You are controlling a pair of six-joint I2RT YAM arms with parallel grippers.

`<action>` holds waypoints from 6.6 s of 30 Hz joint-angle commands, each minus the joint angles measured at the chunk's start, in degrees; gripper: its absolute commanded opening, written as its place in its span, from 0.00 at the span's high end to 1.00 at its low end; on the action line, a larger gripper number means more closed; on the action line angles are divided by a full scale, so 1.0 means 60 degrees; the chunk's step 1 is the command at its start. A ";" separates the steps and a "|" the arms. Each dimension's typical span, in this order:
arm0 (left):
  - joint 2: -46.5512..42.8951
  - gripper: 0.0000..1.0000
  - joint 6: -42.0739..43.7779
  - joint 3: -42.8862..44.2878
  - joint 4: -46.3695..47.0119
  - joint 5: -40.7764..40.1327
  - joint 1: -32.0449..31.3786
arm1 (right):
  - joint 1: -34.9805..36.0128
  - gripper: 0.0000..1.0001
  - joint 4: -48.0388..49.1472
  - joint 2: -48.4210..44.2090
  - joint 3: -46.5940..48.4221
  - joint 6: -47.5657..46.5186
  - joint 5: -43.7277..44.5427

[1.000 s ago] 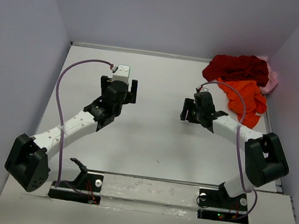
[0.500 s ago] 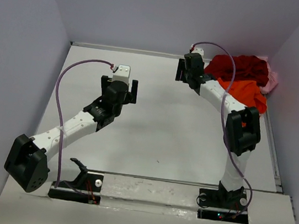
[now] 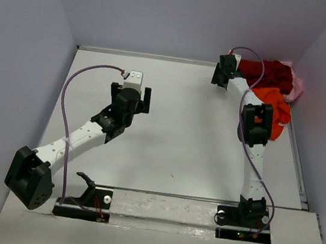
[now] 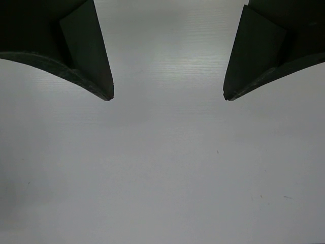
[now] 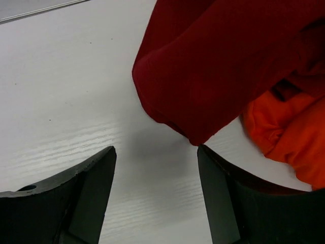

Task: Fold and stack the t-shirts
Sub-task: Grab crumpled tshirt from the corner of the board with the right arm, then move the tshirt to the center of the board

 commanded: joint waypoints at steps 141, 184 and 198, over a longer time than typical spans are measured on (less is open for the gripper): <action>-0.0593 0.01 -0.0038 0.0355 0.0241 0.0453 -0.0204 | 0.2464 0.40 -0.1510 -0.6317 -0.8575 0.1693 0.2648; -0.0784 0.01 0.0109 0.0223 0.0285 0.0277 -0.0468 | -0.2752 0.39 -0.3430 0.1229 0.3348 0.0083 -0.0572; -0.0886 0.01 0.0109 0.0223 0.0329 0.0263 -0.0482 | -0.2079 0.38 -0.2448 -0.2798 0.0522 0.0154 -0.2479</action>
